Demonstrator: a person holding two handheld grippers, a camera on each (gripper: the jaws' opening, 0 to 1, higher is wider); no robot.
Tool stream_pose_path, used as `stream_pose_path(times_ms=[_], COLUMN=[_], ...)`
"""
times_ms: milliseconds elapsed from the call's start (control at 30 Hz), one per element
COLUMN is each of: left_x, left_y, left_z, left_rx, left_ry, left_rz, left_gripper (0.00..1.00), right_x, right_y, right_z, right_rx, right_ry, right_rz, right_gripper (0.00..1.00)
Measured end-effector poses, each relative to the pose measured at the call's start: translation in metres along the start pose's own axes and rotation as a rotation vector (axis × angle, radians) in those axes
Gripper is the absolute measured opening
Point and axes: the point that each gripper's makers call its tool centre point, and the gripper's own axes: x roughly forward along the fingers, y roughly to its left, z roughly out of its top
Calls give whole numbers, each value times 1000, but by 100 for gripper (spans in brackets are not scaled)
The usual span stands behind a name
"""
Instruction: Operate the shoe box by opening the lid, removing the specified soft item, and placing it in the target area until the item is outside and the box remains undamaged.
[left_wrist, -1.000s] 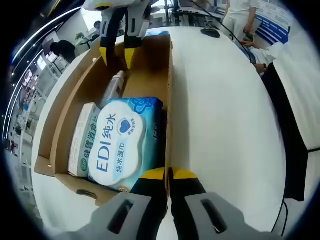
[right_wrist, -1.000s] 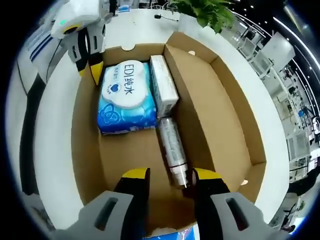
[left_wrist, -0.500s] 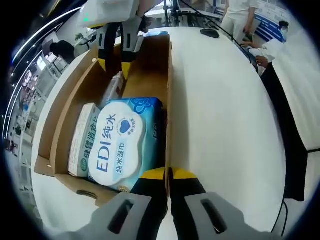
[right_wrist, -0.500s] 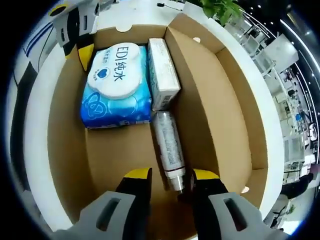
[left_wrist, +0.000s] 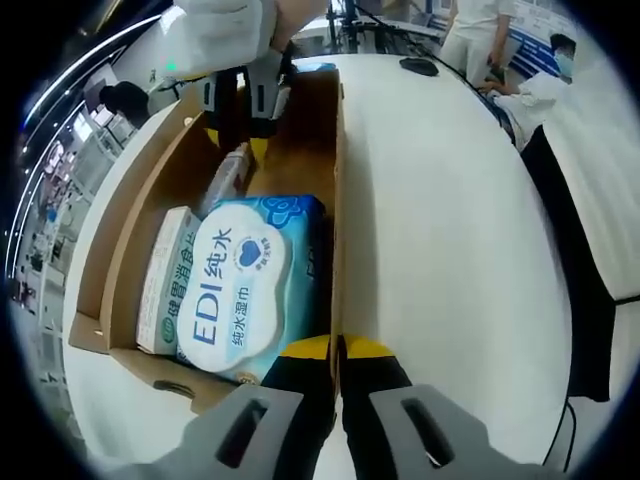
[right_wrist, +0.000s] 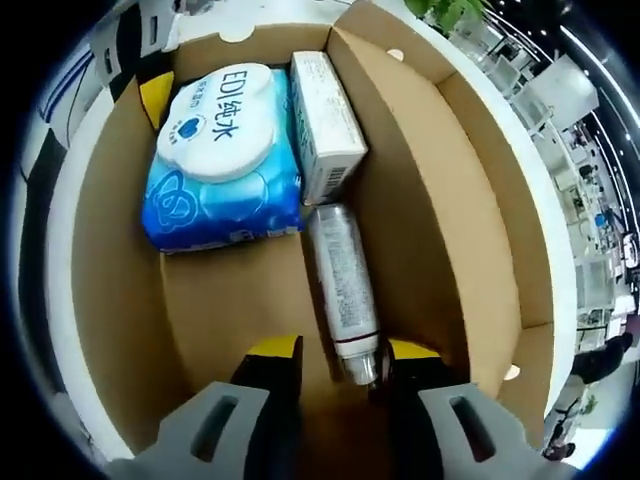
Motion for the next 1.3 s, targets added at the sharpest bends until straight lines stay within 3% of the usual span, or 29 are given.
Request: stream_pose_path(times_ms=[100,133,167,233,300,333,400,600,833,967,1033,1100,1300], left_x=[0,0,0,0,0,0,0,0,0,0,0,0,0], left_y=[0,0,0,0,0,0,0,0,0,0,0,0,0], left_z=[0,0,1,1,1,1,0,1,1,0,0,0,0], left_rx=[-1,-2,-4,-3,-2,-2,-2,-1,-4,-10,-17,-12,-12], left_ry=[0,0,1,1,2,1,2,0,2,4,6,4,4], left_rz=[-1,-1,-1,-1,-1,-1,0,-1,-1,4,-1,2,3], left_gripper=[1,1,1,1,1,1,1,1,1,1,1,1,1], right_x=[6,6,4,-2,-3,-6,-6,-7,-3,0,0,-1,-1], right_y=[8,9,8,21,24,27,28,33,38,39,40,40,40], right_z=[-4,-6,-6,-4,-5,-10,-20,-21,-23,-22,-22,-20,-22], right_rx=[-30,-1,73,289,360,476,530,469,533,464,472,407,473], right_ry=[38,47,48,46,48,67,99,107,162,145,157,152,160], right_rz=[1,5,0,118,150,179,164,107,100,92,94,95,89], right_gripper=[19,19,19,18,18,18,18,18,18,18,18,18,18])
